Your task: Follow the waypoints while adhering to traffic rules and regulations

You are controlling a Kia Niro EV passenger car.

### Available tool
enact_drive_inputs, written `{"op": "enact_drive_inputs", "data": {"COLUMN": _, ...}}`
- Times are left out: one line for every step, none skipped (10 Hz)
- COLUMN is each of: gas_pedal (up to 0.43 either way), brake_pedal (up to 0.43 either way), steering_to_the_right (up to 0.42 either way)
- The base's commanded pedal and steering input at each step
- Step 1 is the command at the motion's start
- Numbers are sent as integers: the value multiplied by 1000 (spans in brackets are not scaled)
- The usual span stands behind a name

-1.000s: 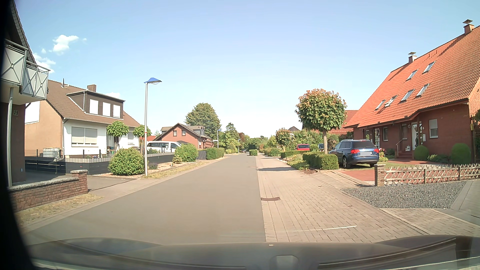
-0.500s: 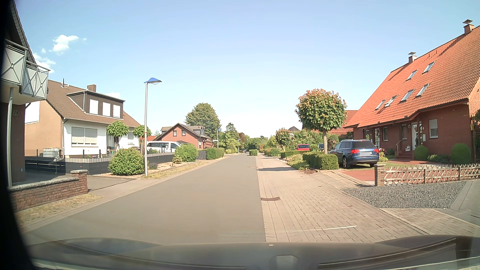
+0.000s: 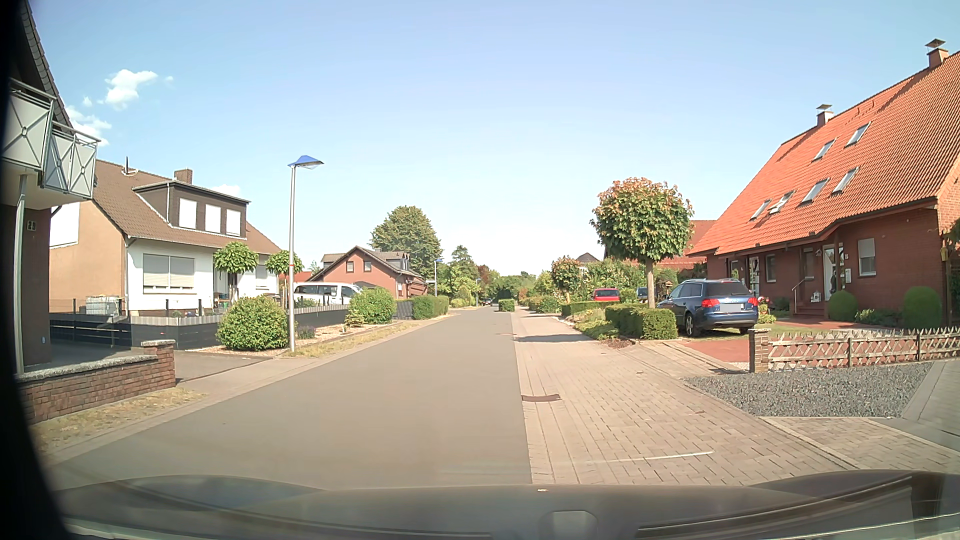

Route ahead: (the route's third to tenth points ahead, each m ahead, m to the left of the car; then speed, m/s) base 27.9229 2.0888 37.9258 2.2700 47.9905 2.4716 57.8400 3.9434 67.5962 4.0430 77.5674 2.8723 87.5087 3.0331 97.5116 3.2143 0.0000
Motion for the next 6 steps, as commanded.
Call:
{"op": "enact_drive_inputs", "data": {"gas_pedal": 0, "brake_pedal": 305, "steering_to_the_right": -22}}
{"op": "enact_drive_inputs", "data": {"gas_pedal": 0, "brake_pedal": 305, "steering_to_the_right": -21}}
{"op": "enact_drive_inputs", "data": {"gas_pedal": 0, "brake_pedal": 311, "steering_to_the_right": -21}}
{"op": "enact_drive_inputs", "data": {"gas_pedal": 0, "brake_pedal": 305, "steering_to_the_right": -21}}
{"op": "enact_drive_inputs", "data": {"gas_pedal": 0, "brake_pedal": 305, "steering_to_the_right": -22}}
{"op": "enact_drive_inputs", "data": {"gas_pedal": 0, "brake_pedal": 311, "steering_to_the_right": -21}}
